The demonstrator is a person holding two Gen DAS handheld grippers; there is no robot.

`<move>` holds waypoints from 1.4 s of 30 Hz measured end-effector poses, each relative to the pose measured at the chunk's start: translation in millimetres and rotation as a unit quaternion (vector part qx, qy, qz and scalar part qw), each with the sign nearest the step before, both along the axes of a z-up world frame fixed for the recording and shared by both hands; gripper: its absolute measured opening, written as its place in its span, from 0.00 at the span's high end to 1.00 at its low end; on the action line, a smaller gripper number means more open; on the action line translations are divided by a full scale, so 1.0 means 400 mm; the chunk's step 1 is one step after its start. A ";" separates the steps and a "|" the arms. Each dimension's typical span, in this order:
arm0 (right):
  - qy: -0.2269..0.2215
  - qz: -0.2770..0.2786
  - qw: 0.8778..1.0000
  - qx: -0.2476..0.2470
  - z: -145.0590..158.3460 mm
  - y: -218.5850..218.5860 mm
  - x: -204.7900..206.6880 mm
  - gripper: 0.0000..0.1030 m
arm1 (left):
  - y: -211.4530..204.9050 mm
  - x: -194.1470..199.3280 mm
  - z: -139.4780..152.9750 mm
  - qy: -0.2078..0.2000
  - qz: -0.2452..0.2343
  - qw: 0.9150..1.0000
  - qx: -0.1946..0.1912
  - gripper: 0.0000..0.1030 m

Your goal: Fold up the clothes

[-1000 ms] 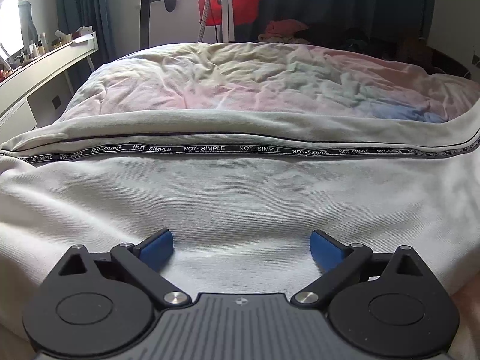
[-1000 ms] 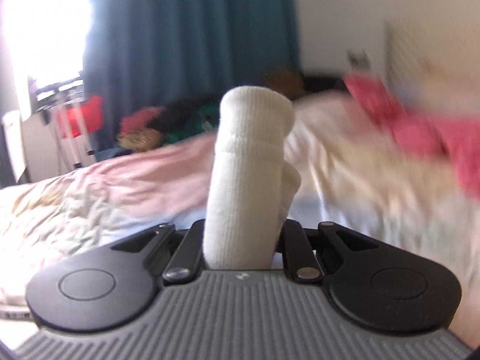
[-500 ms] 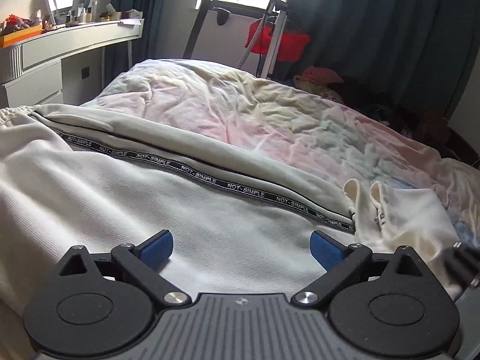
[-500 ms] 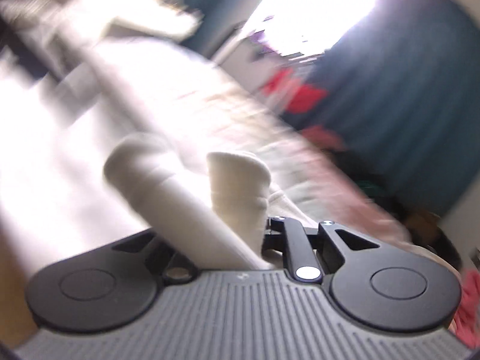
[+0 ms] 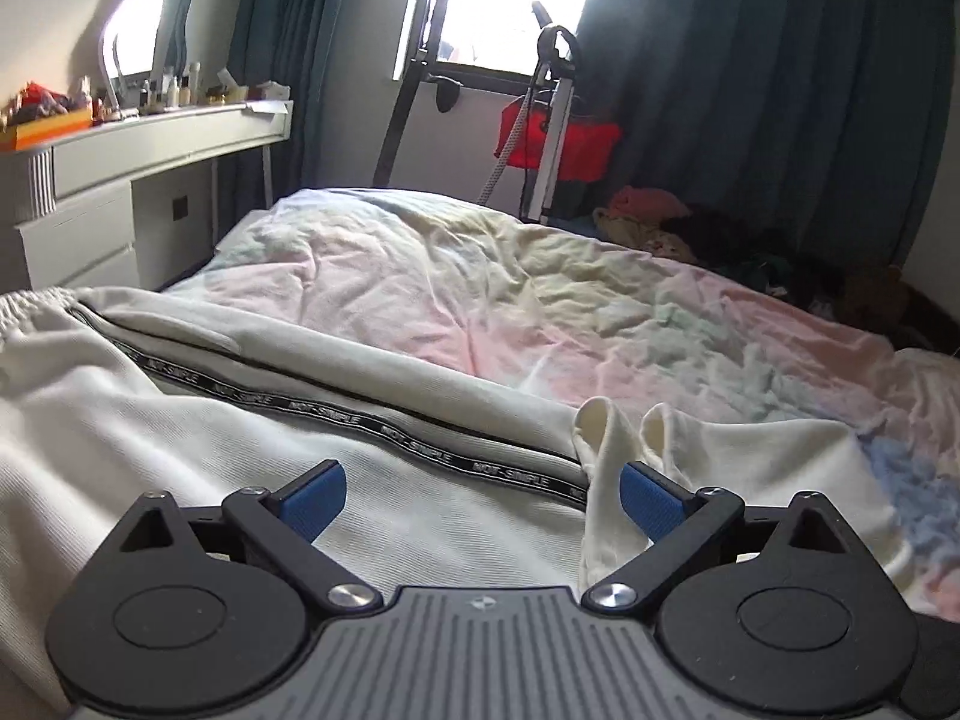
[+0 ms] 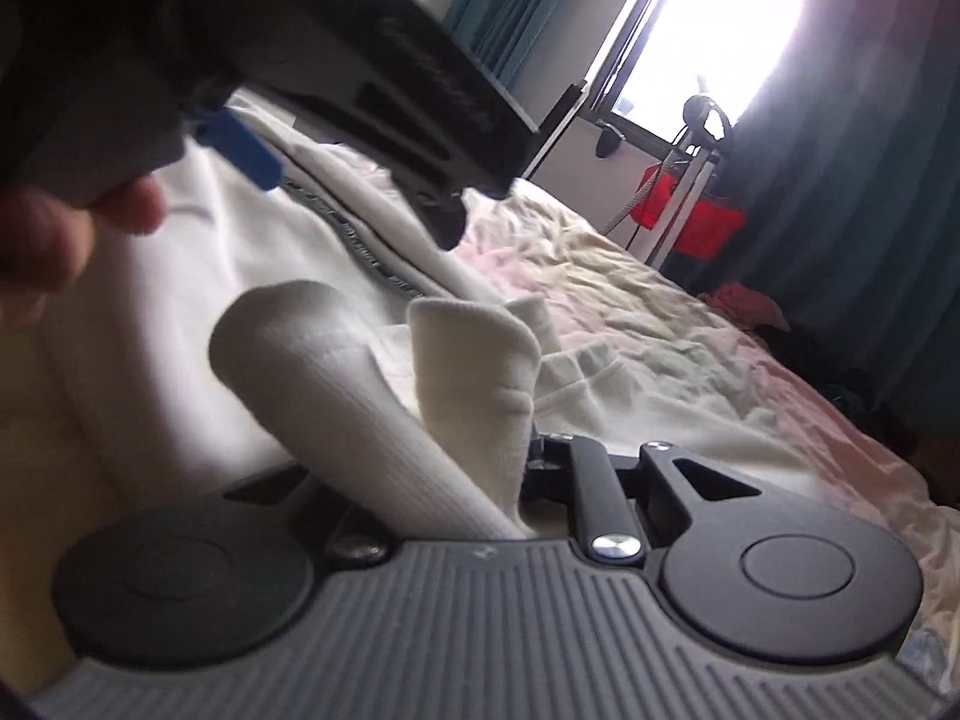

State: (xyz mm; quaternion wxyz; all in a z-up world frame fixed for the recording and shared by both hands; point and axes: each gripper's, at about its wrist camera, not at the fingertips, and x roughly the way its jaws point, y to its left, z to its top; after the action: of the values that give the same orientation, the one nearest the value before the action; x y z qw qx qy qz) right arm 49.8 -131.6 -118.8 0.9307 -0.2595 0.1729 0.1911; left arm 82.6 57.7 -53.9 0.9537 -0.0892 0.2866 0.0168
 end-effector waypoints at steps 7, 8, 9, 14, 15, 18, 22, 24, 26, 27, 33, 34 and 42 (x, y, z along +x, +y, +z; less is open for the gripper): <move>0.055 0.013 0.998 0.042 0.024 0.018 0.014 0.48 | 0.058 0.001 0.002 0.016 0.006 0.998 -0.057 0.04; 0.071 0.015 0.996 0.057 0.037 0.014 0.019 0.41 | 0.064 -0.002 0.003 0.017 0.010 0.998 -0.058 0.04; 0.101 0.021 0.991 0.089 0.054 -0.003 0.019 0.22 | 0.071 -0.006 0.006 0.018 0.015 0.998 -0.062 0.04; 0.221 0.039 0.947 0.229 0.109 -0.045 -0.013 0.14 | 0.094 -0.029 0.022 0.009 0.009 0.997 -0.082 0.04; 0.225 0.038 0.941 0.251 0.122 -0.058 -0.018 0.14 | 0.093 -0.032 0.025 0.010 0.007 0.997 -0.076 0.04; 0.208 0.014 0.931 0.301 0.165 -0.104 -0.015 0.14 | 0.081 -0.039 0.029 0.010 -0.001 0.998 -0.061 0.05; 0.164 -0.038 0.924 0.343 0.206 -0.169 0.050 0.14 | 0.051 -0.050 0.031 0.010 -0.038 0.997 -0.066 0.08; 0.170 -0.063 0.915 0.362 0.200 -0.190 0.119 0.14 | 0.034 -0.053 0.028 0.011 -0.064 0.995 -0.080 0.10; 0.175 -0.087 0.904 0.380 0.194 -0.211 0.189 0.20 | 0.006 -0.054 0.019 0.013 -0.097 0.991 -0.095 0.12; 0.183 -0.094 0.898 0.390 0.186 -0.218 0.224 0.28 | -0.010 -0.051 0.013 0.017 -0.112 0.989 -0.097 0.15; 0.213 -0.095 0.875 0.423 0.112 -0.203 0.361 0.45 | -0.088 -0.048 -0.024 0.036 -0.173 0.982 -0.064 0.37; 0.214 -0.089 0.876 0.422 0.102 -0.194 0.373 0.51 | -0.100 -0.052 -0.027 0.031 -0.179 0.982 -0.047 0.41; 0.228 -0.111 0.896 0.365 0.029 -0.139 0.422 0.56 | -0.151 -0.014 -0.092 0.080 -0.208 0.975 -0.006 0.56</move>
State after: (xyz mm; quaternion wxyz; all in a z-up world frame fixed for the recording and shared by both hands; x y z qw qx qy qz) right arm 218.7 -187.2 -107.0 0.9105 0.1698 0.3259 0.1897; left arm 76.9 -2.9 -90.7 0.9098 -0.0315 0.3742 -0.1768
